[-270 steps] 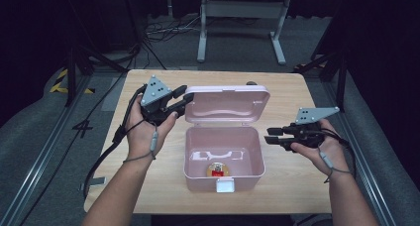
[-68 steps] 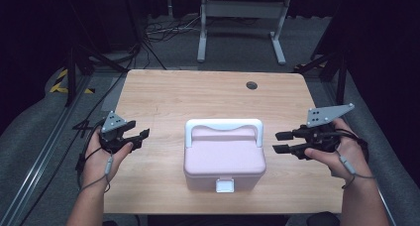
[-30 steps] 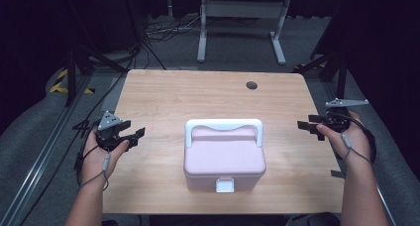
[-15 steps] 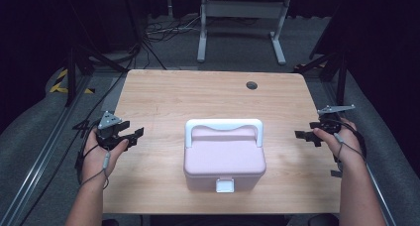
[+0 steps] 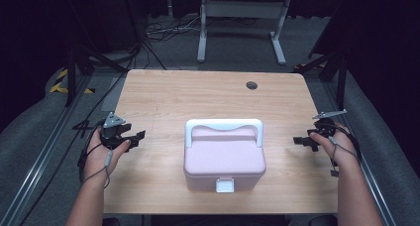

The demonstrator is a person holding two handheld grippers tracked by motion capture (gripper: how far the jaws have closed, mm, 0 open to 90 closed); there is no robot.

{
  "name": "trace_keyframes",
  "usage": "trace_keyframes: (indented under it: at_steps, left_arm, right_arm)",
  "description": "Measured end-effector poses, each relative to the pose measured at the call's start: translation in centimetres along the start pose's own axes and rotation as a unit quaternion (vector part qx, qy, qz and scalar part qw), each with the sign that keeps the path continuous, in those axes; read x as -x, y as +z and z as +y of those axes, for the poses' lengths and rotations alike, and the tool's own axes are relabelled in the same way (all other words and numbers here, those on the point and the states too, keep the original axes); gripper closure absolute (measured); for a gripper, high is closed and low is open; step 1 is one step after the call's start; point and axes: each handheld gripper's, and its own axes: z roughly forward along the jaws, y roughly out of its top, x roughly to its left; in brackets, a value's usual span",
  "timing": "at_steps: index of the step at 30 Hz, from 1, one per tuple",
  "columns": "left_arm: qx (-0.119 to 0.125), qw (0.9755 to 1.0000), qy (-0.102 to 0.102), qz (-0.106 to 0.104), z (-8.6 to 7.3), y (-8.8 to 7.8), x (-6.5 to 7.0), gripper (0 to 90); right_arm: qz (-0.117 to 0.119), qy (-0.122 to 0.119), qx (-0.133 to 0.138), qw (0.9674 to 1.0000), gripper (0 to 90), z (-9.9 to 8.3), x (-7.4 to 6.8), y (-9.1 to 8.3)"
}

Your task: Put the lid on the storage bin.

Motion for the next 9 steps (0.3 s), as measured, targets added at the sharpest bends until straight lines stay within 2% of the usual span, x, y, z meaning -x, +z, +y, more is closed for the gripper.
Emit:
trace_keyframes:
  at_steps: [5,9]
  left_arm:
    - [-0.002,1.0,0.001,-0.002,0.0,0.24,0.0,37.0]
    - [-0.002,1.0,0.002,-0.006,0.0,0.28,0.07,37.0]
  right_arm:
    - [-0.006,-0.005,-0.009,0.9999,17.8,-0.18,0.09,0.14]
    - [-0.001,0.005,-0.011,0.9999,19.2,-0.12,-0.08,0.08]
